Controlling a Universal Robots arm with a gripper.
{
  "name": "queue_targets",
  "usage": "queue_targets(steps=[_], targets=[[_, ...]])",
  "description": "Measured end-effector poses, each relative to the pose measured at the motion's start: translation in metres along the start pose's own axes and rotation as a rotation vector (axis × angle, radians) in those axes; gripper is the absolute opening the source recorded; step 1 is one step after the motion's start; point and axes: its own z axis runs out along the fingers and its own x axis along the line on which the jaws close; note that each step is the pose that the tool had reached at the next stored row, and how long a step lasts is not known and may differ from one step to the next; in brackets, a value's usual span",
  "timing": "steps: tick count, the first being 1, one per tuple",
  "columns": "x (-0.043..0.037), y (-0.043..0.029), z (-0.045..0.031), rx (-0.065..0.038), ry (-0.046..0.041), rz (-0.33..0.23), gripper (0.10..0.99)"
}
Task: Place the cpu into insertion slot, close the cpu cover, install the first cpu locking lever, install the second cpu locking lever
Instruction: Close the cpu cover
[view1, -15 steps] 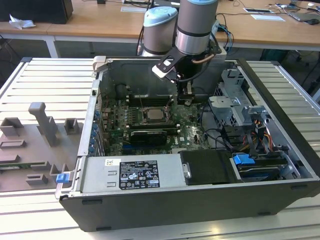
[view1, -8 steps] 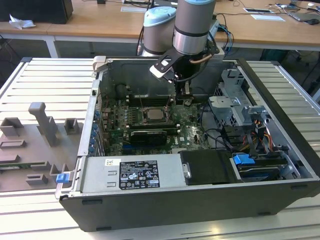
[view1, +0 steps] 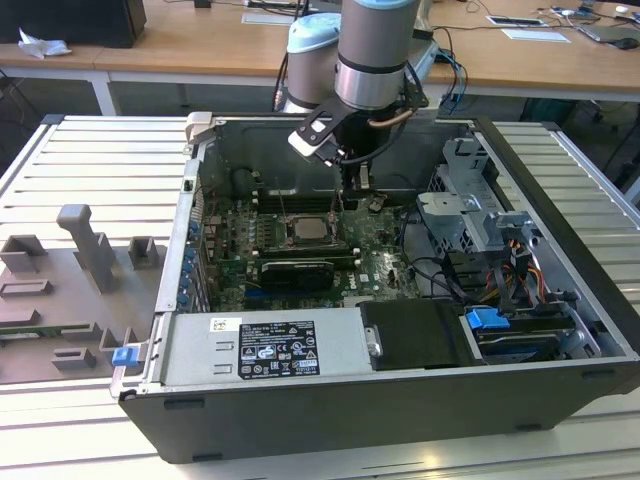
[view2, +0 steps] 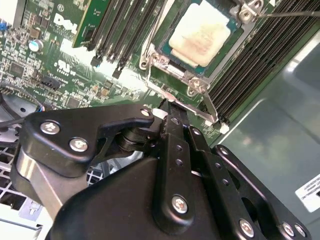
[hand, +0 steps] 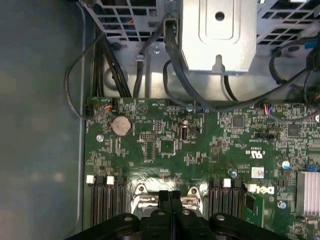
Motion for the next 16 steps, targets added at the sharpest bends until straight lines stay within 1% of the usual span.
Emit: queue_targets(steps=[5, 6, 8, 10, 11, 12, 13, 16], targets=[[-0.0001, -0.0021, 0.0035, 0.0, 0.0, 0.0, 0.106], [-0.0001, -0.0026, 0.0049, 0.0, 0.0, 0.0, 0.106], [-0.0003, -0.0059, 0.011, 0.0, 0.0001, 0.0, 0.106], [-0.0002, -0.0169, 0.0171, 0.0, 0.0001, 0.0, 0.106], [-0.0001, -0.0208, 0.0178, 0.0, 0.0001, 0.0, 0.106], [0.0, -0.0278, 0.0185, 0.0, 0.0, -0.001, 0.106], [0.0001, -0.0328, 0.0191, 0.0, 0.0, -0.001, 0.106], [0.0003, -0.0397, 0.0207, 0.0, 0.0001, -0.002, 0.106]])
